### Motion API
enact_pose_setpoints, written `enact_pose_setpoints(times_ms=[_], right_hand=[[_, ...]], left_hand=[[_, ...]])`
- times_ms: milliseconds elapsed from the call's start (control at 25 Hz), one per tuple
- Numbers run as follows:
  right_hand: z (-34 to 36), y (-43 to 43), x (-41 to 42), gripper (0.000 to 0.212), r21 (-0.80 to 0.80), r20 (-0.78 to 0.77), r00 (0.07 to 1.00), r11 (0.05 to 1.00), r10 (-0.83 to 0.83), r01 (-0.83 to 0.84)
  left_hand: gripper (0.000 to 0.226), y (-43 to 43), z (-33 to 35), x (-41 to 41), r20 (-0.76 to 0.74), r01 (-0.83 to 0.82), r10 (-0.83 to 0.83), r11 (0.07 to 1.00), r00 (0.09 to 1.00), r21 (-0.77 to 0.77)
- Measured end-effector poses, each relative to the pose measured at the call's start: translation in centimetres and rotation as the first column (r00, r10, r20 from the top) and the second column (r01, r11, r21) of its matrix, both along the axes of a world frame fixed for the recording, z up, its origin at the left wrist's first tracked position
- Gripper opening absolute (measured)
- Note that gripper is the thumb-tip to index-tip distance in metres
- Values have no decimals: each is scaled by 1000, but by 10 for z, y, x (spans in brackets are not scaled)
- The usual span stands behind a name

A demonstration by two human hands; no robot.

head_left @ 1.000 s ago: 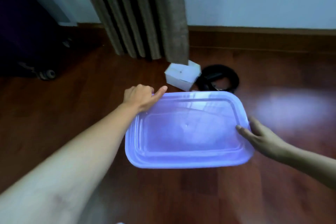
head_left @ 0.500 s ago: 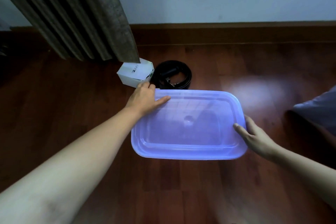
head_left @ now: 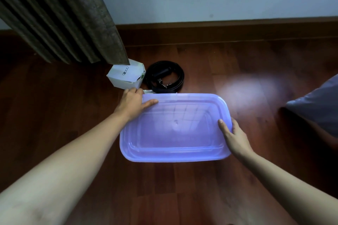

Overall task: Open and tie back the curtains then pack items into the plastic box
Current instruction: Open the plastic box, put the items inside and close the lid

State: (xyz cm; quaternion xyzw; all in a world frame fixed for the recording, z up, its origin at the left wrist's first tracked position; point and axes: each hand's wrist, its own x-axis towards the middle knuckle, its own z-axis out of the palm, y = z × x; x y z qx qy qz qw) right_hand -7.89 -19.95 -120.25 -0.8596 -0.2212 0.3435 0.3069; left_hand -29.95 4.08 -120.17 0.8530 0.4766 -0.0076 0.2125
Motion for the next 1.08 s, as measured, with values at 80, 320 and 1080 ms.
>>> enact_pose_setpoints(times_ms=[80, 320, 1080], right_hand=[[0, 1, -4, 46, 50, -25, 998, 997, -54, 55], [2, 6, -8, 47, 101, -2, 994, 989, -109, 108], [3, 10, -8, 52, 81, 64, 992, 992, -105, 99]], left_hand=[[63, -1, 5, 2, 30, -27, 27, 1000, 999, 1], [65, -6, 10, 2, 35, -82, 83, 996, 996, -31], [76, 1, 9, -4, -95, -51, 48, 998, 994, -32]])
